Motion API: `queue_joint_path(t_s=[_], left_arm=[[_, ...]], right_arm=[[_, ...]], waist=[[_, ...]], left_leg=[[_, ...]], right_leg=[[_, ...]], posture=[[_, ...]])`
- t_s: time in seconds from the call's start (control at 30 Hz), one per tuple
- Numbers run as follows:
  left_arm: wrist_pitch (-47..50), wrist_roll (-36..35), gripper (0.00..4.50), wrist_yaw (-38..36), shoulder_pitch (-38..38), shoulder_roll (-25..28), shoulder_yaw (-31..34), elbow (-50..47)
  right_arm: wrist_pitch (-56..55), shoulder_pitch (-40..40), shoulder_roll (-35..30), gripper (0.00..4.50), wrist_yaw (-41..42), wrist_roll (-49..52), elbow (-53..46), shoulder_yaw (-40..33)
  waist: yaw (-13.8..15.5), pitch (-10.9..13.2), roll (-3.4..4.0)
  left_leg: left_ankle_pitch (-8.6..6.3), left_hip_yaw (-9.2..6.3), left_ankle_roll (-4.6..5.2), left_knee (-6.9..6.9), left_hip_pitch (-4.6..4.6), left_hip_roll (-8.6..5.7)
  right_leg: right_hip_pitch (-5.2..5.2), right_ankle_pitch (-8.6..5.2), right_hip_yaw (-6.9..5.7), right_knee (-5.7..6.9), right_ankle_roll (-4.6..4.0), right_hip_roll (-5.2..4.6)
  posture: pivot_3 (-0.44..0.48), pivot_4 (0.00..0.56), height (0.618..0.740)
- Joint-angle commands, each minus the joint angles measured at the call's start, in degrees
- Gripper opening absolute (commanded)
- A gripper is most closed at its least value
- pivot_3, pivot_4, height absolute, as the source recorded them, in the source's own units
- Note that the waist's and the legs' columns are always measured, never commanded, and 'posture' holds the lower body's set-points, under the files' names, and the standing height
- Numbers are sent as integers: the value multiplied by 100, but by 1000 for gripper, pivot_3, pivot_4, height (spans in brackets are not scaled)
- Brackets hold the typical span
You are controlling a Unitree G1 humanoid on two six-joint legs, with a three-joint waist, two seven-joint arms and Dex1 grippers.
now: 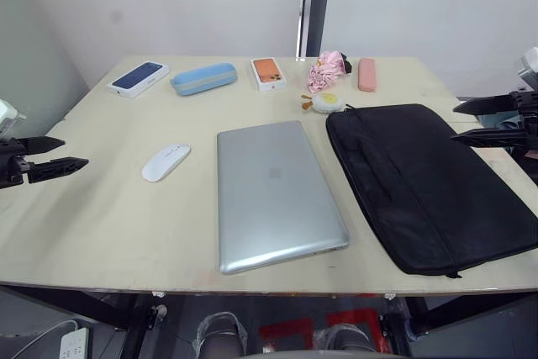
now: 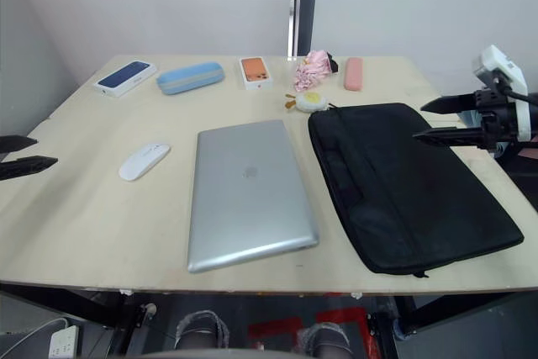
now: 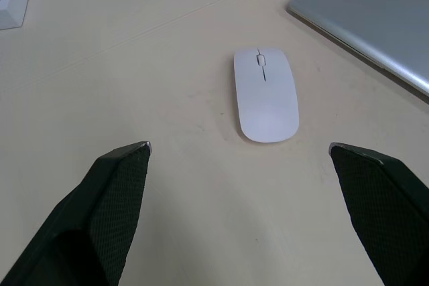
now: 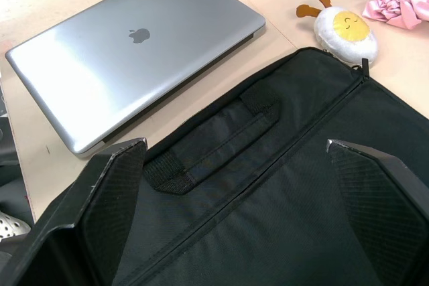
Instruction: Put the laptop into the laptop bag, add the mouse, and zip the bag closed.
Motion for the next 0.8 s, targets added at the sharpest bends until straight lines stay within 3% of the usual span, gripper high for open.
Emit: queue_joint_path(t_s=[0.03,0.8], left_arm=[[-16,59,4479,-25,-174,61,-72,50],[-219,199,4479,20,-448,48,-184,289]], right_arm=[[-129,67,-175,4500,240,88,-17,-272],[-432,130,-219,4500,182,-6,167,-269]], waist=[[1,0,0],[11,-1,-1]], left_leg=[[0,0,0,0,0,0],[0,-1,1,3,0,0]], right_leg=[[0,0,0,0,0,0],[1,0,0,2,0,0]], posture=[[0,150,740],[0,150,740]])
